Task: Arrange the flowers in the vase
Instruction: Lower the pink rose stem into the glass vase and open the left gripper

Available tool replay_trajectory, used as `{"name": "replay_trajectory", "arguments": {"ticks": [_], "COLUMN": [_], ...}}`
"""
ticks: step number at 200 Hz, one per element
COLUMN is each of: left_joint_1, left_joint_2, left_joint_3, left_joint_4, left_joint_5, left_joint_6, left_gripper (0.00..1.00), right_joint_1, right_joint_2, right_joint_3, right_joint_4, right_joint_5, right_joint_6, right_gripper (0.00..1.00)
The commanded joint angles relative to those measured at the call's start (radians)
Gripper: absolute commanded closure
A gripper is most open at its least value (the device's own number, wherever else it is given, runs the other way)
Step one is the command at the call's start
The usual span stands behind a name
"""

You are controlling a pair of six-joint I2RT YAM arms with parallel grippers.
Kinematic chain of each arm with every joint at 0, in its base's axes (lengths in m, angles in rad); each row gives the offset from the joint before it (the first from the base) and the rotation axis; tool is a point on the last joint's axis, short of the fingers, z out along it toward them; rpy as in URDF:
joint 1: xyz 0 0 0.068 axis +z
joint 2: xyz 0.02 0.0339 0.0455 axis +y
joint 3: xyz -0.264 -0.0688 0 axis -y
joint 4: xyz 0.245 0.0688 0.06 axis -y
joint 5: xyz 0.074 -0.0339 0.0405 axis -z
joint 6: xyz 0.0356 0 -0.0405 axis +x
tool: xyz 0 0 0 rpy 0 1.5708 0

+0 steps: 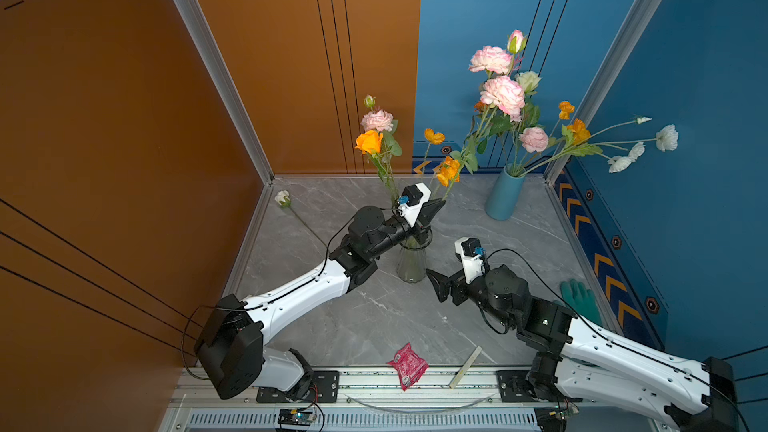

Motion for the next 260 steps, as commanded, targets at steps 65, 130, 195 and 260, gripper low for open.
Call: {"name": "replay_trajectory", "arguments": {"ticks": [65,130,195,260], "left_joint_1": [0.022,0.045,0.056,0.079], "left_joint_2": [-0.002,0.025,-0.013,-0.106], "left_joint_3": [-0.15,-0.185,-0.219,-0.275], "left_joint_4": [0.057,0.057,0.057,0.056], "left_joint_5": [0.022,0.035,0.032,0.003], "left_joint_6": [0.017,-0.019,-0.052,-0.111], "left_gripper": [0.95,0.89,0.81,0.73], "right_joint_1": [-0.015,-0.014,-0.013,0.006], "right_joint_2": [0.015,0.005,0.004,0.014], "right_joint_3": [-0.035,-0.044,-0.05,-0.053], "right_joint_4": [0.05,0.043,0.046,0.051], "right_joint_5": [-0.023,-0.019,-0.02,-0.007], "right_joint_6": [0.011,0.016,0.026,0.013], "right_gripper": [0.0,0.0,0.0,0.0]}}
